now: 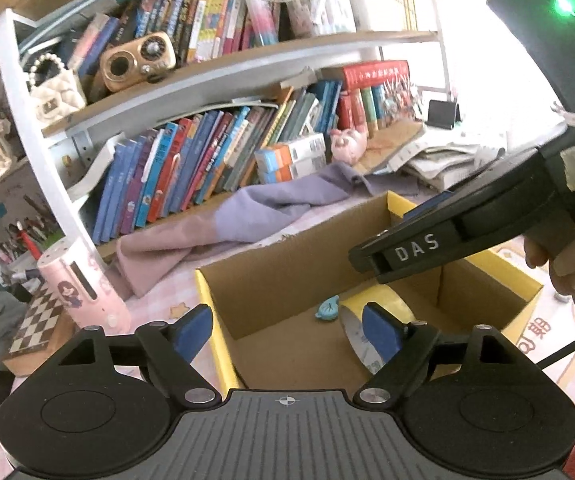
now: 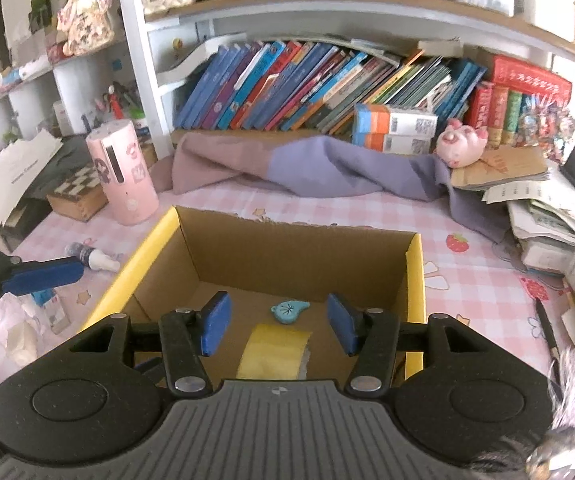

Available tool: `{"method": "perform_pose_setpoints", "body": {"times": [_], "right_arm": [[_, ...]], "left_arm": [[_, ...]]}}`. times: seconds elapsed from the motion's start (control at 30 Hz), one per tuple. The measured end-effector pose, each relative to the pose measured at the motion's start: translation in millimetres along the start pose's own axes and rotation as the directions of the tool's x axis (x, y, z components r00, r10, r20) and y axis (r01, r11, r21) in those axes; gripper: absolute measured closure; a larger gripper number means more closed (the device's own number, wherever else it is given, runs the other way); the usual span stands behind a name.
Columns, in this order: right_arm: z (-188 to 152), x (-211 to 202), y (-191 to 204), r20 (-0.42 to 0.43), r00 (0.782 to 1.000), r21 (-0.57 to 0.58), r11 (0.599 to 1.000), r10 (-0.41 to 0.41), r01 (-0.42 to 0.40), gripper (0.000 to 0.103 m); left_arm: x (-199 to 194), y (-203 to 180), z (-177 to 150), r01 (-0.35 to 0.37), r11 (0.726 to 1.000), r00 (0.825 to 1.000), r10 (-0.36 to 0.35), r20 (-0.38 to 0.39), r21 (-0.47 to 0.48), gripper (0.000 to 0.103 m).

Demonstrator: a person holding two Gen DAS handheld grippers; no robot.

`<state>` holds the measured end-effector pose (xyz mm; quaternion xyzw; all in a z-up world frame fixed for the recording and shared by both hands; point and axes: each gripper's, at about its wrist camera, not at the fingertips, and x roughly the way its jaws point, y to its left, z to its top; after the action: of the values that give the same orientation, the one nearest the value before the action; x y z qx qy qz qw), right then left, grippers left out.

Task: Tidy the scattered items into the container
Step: 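Lower the tape into the yellow box and open the right tool while the left tool drops the whistle in, then withdraw both open tools from the box back over the table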

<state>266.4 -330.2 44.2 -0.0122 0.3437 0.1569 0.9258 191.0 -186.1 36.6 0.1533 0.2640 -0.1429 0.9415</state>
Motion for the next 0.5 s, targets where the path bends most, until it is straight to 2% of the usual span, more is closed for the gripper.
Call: {"method": "perform_pose_setpoints", "body": {"times": [0.3,0.5], "right_arm": [[-16.5,-43.8,22.8,0.094,0.992,0.039,0.996,-0.083,0.080,0.050],[-40.8,-67.5,40.6,0.104,0.984,0.081,0.987,-0.144,0.136,0.050]], "left_arm": [[-41.2,16.8,-15.6,0.026,0.999,0.998,-0.024,0.055,-0.030,0.015],[-65.1,26.0,-37.4,0.040,0.998,0.998,-0.038,0.056,-0.037,0.015]]}}
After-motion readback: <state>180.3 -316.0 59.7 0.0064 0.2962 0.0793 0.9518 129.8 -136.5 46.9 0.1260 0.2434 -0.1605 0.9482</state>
